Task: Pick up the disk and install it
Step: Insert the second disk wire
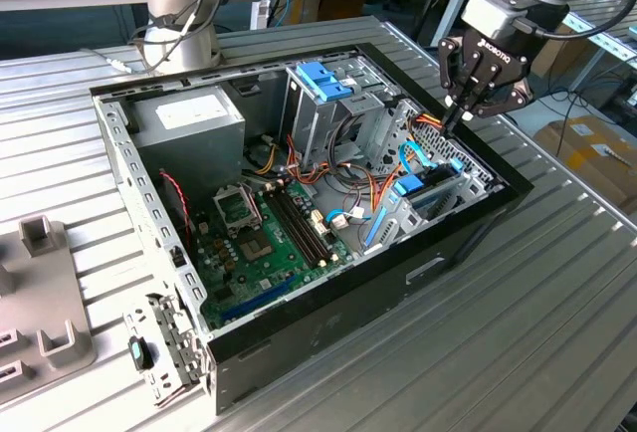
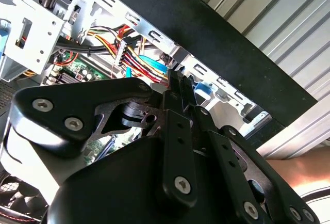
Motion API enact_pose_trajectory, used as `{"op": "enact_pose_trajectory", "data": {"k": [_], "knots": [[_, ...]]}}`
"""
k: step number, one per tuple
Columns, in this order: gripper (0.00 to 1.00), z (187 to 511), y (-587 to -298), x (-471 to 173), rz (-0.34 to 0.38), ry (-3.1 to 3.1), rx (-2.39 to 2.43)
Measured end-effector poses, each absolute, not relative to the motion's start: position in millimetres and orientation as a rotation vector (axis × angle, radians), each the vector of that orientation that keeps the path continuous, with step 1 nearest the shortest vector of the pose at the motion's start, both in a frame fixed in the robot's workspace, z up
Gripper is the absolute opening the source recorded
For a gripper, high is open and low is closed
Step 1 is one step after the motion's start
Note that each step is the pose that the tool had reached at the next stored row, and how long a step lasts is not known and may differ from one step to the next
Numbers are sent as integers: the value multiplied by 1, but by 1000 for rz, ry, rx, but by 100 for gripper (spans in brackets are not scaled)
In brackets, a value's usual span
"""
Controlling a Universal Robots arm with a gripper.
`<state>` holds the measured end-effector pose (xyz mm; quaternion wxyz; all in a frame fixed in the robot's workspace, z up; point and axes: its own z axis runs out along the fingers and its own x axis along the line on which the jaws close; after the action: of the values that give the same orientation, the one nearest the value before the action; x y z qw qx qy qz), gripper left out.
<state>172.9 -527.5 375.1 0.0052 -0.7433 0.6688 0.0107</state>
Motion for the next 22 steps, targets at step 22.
{"op": "enact_pose_trajectory", "data": {"k": [22], "knots": [[16,372,-543,164,27,2090,-2324]]}}
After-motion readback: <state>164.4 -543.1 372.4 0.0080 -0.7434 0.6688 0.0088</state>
